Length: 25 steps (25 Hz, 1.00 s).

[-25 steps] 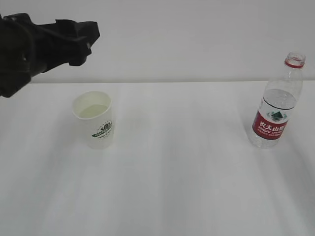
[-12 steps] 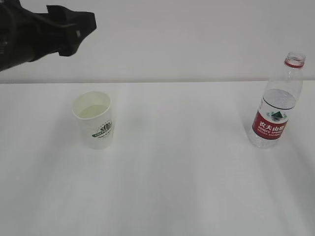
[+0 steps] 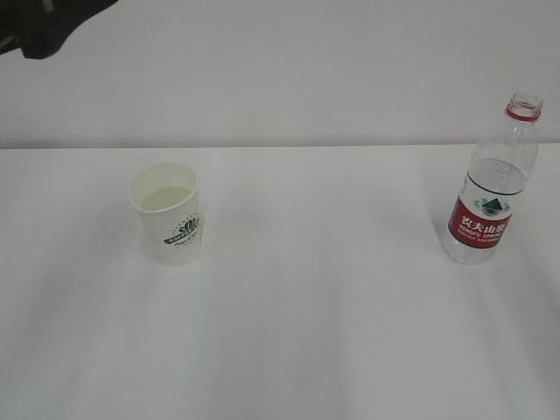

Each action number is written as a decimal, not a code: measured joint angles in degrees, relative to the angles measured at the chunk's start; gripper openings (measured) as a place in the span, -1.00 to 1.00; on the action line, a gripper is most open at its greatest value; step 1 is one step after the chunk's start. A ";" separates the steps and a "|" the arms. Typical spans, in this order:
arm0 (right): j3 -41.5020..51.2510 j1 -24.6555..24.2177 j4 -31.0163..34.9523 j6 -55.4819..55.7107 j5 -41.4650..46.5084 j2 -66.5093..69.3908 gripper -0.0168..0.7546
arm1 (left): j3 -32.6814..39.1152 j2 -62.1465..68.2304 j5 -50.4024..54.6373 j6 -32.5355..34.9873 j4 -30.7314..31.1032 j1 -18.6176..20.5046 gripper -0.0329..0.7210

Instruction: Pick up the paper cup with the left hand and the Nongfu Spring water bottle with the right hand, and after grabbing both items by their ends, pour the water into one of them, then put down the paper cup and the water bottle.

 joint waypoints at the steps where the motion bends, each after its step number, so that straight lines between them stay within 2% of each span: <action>1: 0.00 0.00 0.00 0.00 0.92 -0.94 0.58 | 0.00 -1.19 1.61 0.00 0.16 0.00 0.40; 4: 0.00 0.00 0.00 0.00 2.78 -3.53 0.58 | 0.00 -4.16 6.13 0.00 1.39 0.00 0.40; 10: -0.13 0.00 -1.52 0.00 6.74 -7.02 0.58 | 0.00 -8.91 15.23 0.00 7.66 0.00 0.40; 21: -6.22 0.00 -3.53 0.00 14.77 -7.98 0.58 | 0.00 -13.90 24.60 0.00 10.24 0.00 0.33; 25: -8.01 0.00 -3.76 0.00 20.23 -8.12 0.58 | 0.00 -14.38 28.49 0.02 11.74 0.00 0.31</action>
